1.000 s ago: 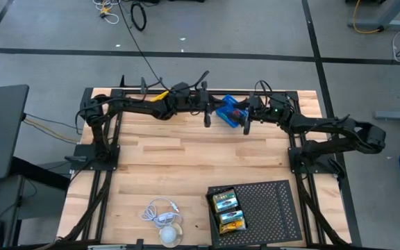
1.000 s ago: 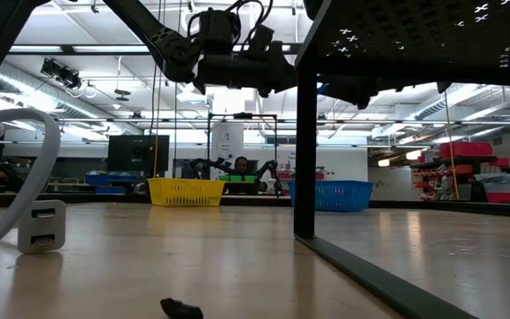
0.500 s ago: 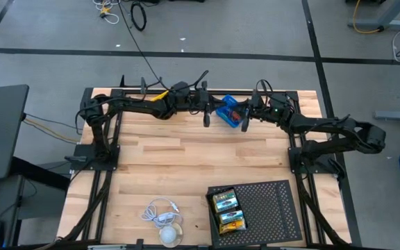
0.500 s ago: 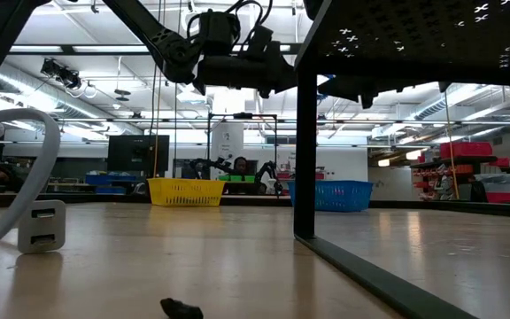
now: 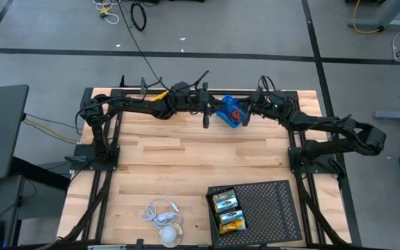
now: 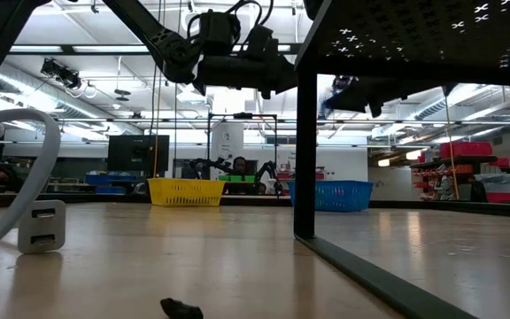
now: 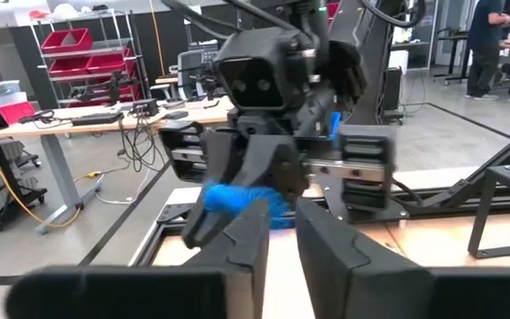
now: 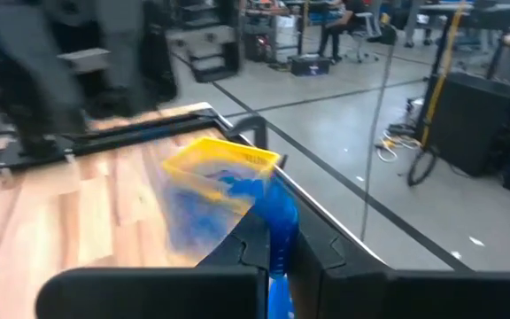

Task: Pick & Place Office Desk Supplies
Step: Put the blue spring keychain into the blue basket, then put the blue basket filled with spring keychains on the shelf

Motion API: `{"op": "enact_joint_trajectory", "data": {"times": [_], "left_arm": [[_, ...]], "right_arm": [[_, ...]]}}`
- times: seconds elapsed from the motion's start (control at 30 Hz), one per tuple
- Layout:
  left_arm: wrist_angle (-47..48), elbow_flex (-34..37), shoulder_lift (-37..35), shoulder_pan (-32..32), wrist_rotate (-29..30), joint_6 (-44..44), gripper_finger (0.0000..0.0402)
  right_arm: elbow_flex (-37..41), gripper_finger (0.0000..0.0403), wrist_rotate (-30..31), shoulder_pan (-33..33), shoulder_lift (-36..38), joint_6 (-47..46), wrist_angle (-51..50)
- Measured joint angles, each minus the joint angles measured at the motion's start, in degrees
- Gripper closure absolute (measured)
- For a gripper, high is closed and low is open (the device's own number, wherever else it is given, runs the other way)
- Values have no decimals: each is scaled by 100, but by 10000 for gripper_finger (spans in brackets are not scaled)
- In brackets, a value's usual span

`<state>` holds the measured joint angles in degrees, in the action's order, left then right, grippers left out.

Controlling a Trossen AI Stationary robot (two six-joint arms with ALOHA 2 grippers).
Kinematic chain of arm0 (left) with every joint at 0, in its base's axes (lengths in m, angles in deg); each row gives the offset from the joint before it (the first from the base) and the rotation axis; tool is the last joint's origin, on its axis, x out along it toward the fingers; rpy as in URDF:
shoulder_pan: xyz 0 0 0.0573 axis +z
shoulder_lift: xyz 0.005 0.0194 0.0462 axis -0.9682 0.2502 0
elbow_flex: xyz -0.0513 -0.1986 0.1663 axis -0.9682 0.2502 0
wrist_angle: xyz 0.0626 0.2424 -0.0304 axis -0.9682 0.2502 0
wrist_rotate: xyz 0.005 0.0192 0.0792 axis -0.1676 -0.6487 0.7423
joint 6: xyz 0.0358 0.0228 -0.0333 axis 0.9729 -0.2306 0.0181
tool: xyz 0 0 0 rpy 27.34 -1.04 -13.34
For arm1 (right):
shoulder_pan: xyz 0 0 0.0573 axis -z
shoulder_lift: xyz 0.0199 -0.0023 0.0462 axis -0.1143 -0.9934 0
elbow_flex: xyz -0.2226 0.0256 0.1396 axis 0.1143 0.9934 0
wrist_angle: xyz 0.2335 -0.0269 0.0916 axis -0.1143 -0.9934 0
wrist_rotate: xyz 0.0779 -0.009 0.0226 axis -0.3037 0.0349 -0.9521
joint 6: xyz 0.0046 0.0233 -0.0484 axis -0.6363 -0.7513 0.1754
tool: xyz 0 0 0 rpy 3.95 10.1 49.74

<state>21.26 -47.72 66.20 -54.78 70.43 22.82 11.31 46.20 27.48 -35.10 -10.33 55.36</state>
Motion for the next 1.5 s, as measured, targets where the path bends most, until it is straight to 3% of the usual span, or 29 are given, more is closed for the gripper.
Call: {"op": "enact_joint_trajectory", "data": {"times": [0.3, 0.53, 0.87, 1.23, 1.5], "left_arm": [[118, 3, -18, 125, 93, -13, 275], [683, 7, -454, 414, 105, 123, 237], [1382, 7, -824, 525, 136, 270, 226], [1617, 7, -824, 547, 147, 465, 225], [1804, 7, -824, 563, 153, 748, 225]], "right_arm": [[2, 387, 12, 306, 2, 43, -299], [-108, 387, -93, 512, -95, 31, -921], [-1402, 384, -58, 520, -1393, 221, -2510], [-1902, 265, 55, 498, -1585, 475, -3095], [-2273, 222, -51, 287, -1585, 868, -4064]]}}
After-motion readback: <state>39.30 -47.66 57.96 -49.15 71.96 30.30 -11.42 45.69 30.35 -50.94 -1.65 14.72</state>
